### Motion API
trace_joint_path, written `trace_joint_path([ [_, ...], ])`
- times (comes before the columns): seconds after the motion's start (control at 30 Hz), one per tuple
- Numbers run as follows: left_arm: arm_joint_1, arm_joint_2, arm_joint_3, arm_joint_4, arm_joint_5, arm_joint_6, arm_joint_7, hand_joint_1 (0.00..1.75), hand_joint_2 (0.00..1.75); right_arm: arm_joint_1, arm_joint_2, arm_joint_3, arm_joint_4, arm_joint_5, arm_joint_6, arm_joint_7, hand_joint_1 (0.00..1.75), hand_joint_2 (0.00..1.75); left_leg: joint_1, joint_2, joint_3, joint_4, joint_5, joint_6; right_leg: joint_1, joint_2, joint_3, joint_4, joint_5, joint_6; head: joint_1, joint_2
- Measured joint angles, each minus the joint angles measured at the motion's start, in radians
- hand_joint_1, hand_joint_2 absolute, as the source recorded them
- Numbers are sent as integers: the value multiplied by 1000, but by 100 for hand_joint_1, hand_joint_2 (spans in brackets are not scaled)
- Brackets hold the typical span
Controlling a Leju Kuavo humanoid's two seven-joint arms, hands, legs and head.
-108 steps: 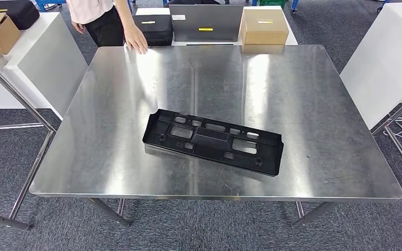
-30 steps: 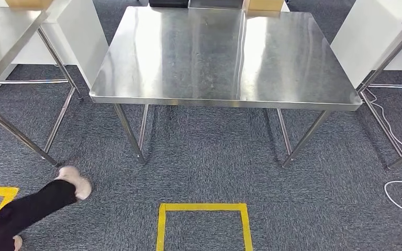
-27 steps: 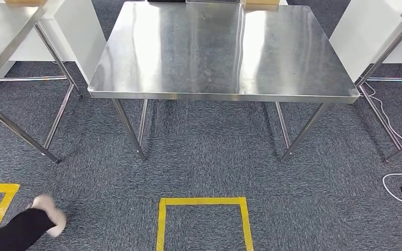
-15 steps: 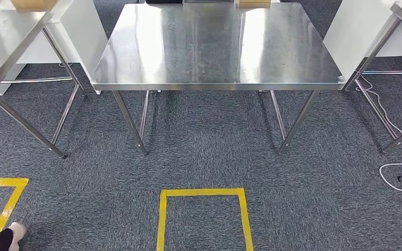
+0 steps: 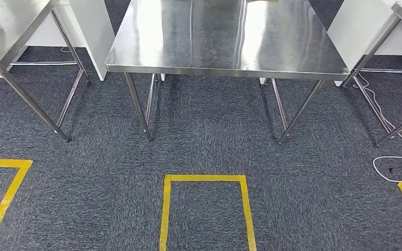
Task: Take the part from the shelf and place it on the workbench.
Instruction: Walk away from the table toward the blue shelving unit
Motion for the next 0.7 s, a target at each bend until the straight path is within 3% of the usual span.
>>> trace_joint_path([
  [0.03,0,0,0,0,0,0,-1,0,0,0,0,0,0,0,0,0,0,0,-3,1,-16,0,12,0,0,0,20,-1,17,7,0,0],
  [0.1,0,0,1,0,0,0,-2,0,0,-1,-2,1,0,0,0,0,0,0,-7,2,-42,1,36,-2,3,0,106,-100,62,12,0,0],
  [0.17,-1,-2,2,0,0,0,-4,0,0,-4,-5,2,0,-1,0,1,0,0,-11,3,-58,1,58,-8,12,0,224,-273,63,-4,-1,0],
  [0.23,-1,-3,3,0,0,-2,-6,0,0,-7,-6,2,0,-3,0,2,0,0,-12,6,-63,-5,82,-17,20,2,275,-368,52,-19,-1,0],
  [0.3,0,-2,4,0,0,-3,-7,0,0,-5,-4,2,0,-5,0,3,0,0,-10,4,-72,-13,101,-27,14,1,256,-368,71,-28,0,0],
  [0.33,2,-1,5,0,0,-4,-7,0,0,-3,-4,2,1,-7,0,3,0,0,-8,0,-80,-2,82,-33,9,0,246,-368,82,-36,-1,0],
  [0.37,3,0,6,1,-1,-6,-8,0,0,-1,-3,2,1,-9,-1,4,0,0,-6,-4,-91,27,44,-40,4,-3,236,-367,95,-45,-3,0],
  [0.43,5,1,6,1,-1,-9,-8,0,0,1,-2,2,2,-13,-2,6,0,0,2,-9,-117,141,-68,-55,2,-6,212,-361,115,-58,-7,0],
  [0.47,5,1,6,1,-2,-10,-9,0,0,1,-1,2,2,-14,-3,6,0,0,5,-9,-126,206,-106,-60,2,-8,198,-356,124,-59,-7,0],
  [0.5,5,2,6,1,-2,-11,-9,0,0,1,0,2,2,-15,-4,6,0,0,9,-9,-127,253,-119,-65,2,-8,181,-348,132,-58,-7,0],
  [0.53,4,2,6,1,-3,-12,-10,0,0,1,1,2,2,-17,-4,6,0,0,12,-8,-114,272,-111,-68,1,-8,164,-339,138,-55,-7,0],
  [0.57,4,2,6,1,-3,-12,-10,0,0,1,2,2,2,-17,-5,6,0,0,15,-8,-82,254,-87,-70,-1,-8,146,-328,143,-52,-7,0],
  [0.6,4,3,6,1,-3,-12,-10,0,0,1,2,2,2,-18,-5,6,0,0,18,-8,-36,204,-64,-71,-3,-8,129,-315,147,-48,-8,0],
  [0.63,3,3,6,1,-3,-12,-11,0,0,1,3,2,2,-19,-5,6,0,0,20,-9,14,141,-59,-71,-3,-8,116,-305,149,-45,-8,0],
  [0.7,0,4,6,1,-3,-13,-12,0,0,0,4,2,2,-19,-6,5,0,0,17,-12,79,42,-71,-65,-1,-8,98,-289,155,-34,-7,0],
])
